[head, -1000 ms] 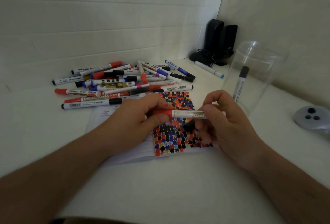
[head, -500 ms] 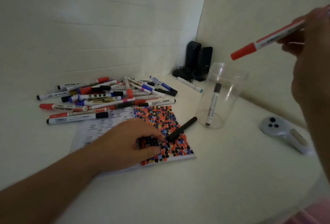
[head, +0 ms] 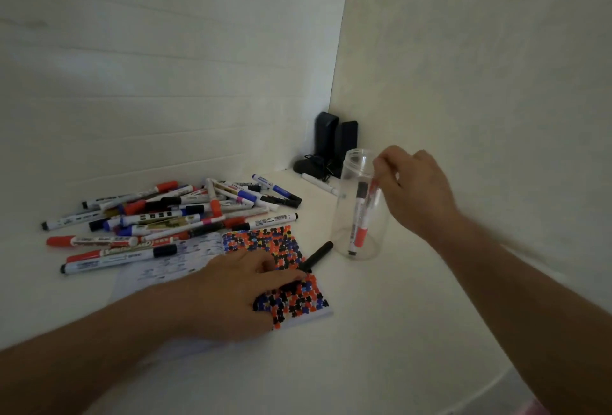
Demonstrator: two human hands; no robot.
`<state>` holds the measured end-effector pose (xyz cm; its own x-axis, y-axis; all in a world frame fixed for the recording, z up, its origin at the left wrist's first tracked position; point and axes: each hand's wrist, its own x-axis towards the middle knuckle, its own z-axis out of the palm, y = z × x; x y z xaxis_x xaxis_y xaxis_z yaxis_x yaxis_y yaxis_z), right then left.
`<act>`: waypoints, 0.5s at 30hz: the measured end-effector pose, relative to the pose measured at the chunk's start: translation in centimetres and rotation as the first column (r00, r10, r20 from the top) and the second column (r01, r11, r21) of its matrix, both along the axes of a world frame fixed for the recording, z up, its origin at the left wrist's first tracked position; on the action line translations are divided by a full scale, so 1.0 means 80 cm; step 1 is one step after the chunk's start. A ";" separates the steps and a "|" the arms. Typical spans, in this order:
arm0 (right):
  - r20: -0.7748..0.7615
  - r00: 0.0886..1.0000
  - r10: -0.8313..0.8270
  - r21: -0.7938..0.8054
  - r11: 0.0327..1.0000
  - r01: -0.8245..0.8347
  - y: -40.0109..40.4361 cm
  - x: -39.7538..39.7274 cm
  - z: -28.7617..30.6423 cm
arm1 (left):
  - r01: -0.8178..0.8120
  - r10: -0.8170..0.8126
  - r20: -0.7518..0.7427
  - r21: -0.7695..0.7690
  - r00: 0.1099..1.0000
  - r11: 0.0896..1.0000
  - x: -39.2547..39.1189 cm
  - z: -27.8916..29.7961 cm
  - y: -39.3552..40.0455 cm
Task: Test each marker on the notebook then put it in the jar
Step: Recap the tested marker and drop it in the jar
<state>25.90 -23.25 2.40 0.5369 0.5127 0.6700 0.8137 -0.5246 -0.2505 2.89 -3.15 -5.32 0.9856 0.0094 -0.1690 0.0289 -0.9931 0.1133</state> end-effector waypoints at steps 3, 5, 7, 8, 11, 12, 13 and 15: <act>-0.003 1.000 -0.019 -0.047 0.999 0.019 0.001 0.000 0.001 | -0.083 0.084 0.047 -0.028 0.995 0.996 0.022 0.007 -0.015; -0.007 1.000 -0.011 -0.077 0.997 0.010 0.000 0.002 0.002 | -0.186 0.188 0.132 -0.028 0.973 0.982 0.037 0.004 -0.024; -0.015 1.000 -0.006 -0.076 0.997 0.005 0.001 0.007 0.002 | -0.292 0.289 0.171 -0.010 0.942 0.956 0.050 0.001 -0.032; -0.016 1.000 -0.006 -0.072 0.997 0.005 0.002 0.009 0.000 | -0.325 0.317 0.181 0.012 0.931 0.946 0.056 0.000 -0.035; -0.013 1.000 -0.003 -0.026 1.000 0.002 0.006 0.016 -0.005 | -0.355 0.333 0.228 0.064 0.915 0.933 0.068 -0.005 -0.035; 0.025 1.000 -0.008 0.025 1.000 0.008 0.006 0.014 -0.006 | -0.356 0.338 0.243 0.035 0.909 0.934 0.069 -0.005 -0.032; 0.093 0.996 -0.010 0.093 0.996 0.001 0.005 0.007 -0.007 | -0.351 0.347 0.248 -0.027 0.904 0.936 0.068 -0.004 -0.027; 0.267 0.961 0.072 0.200 0.971 -0.129 0.003 -0.016 -0.011 | -0.326 0.385 0.231 -0.257 0.894 0.910 0.058 0.001 -0.016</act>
